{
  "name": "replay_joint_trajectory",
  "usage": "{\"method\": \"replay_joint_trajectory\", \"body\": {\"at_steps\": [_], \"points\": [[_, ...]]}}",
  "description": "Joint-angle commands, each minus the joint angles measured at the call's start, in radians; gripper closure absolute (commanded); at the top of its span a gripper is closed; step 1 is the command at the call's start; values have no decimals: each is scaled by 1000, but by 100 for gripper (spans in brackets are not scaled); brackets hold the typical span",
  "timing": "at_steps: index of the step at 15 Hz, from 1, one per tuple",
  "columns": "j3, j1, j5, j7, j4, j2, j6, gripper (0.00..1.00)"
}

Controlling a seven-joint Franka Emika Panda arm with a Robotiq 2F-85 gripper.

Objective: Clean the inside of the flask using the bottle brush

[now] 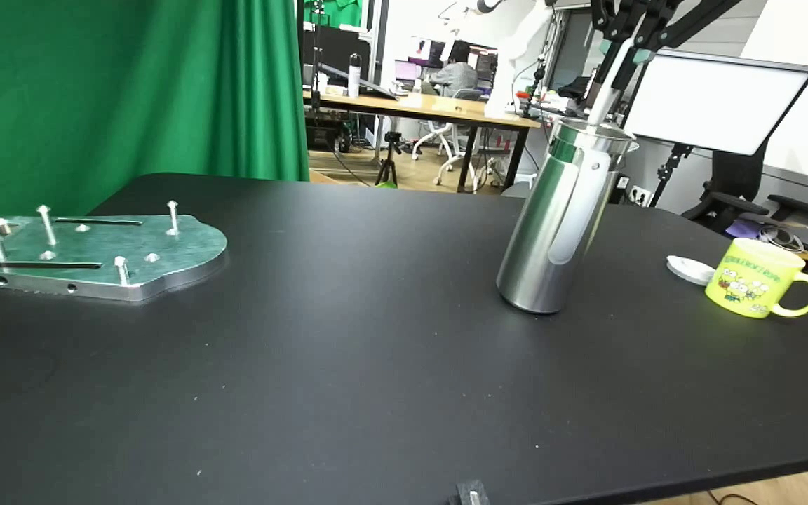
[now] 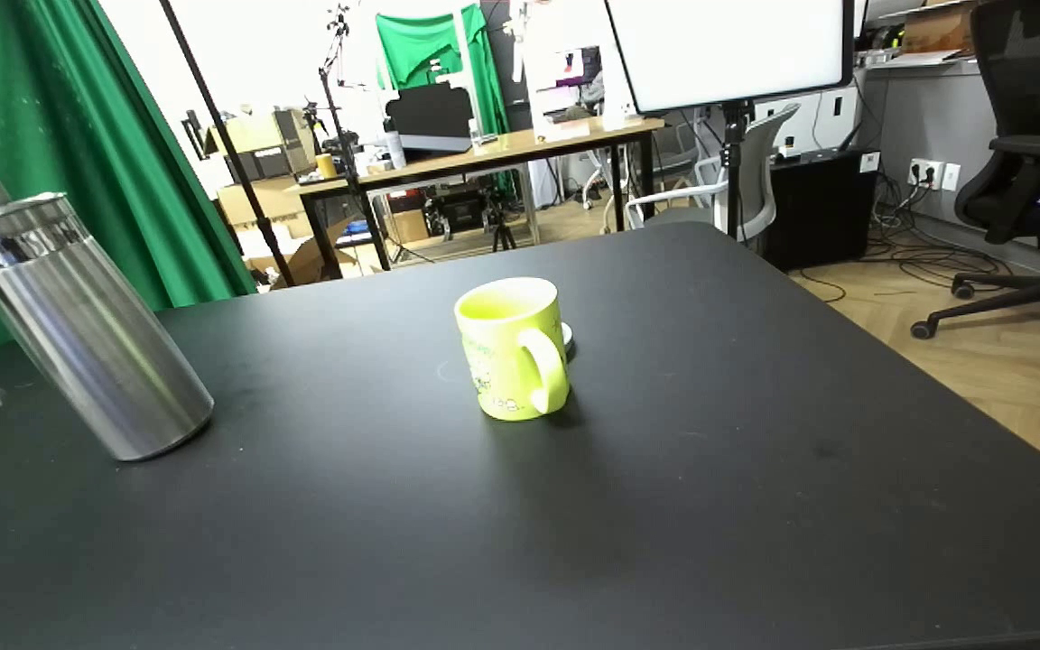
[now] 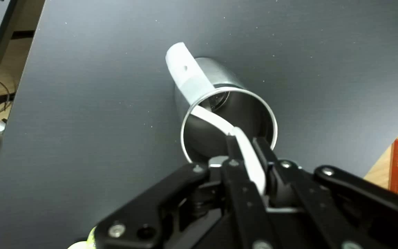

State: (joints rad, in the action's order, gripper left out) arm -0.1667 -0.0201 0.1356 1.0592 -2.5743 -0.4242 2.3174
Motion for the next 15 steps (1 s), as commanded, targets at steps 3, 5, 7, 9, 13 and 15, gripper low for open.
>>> {"method": "replay_joint_trajectory", "body": {"at_steps": [3,5,7,9,13,15], "points": [[-35,20,-30,18,73,-109,-119,96],[-39,26,-35,-2,103,-140,-159,96],[-25,30,-25,-38,133,-148,-185,96],[-7,23,-20,-80,155,-140,-192,96],[52,-1,-6,-199,175,-68,-155,96],[75,-13,3,-246,191,-13,-145,96]]}}
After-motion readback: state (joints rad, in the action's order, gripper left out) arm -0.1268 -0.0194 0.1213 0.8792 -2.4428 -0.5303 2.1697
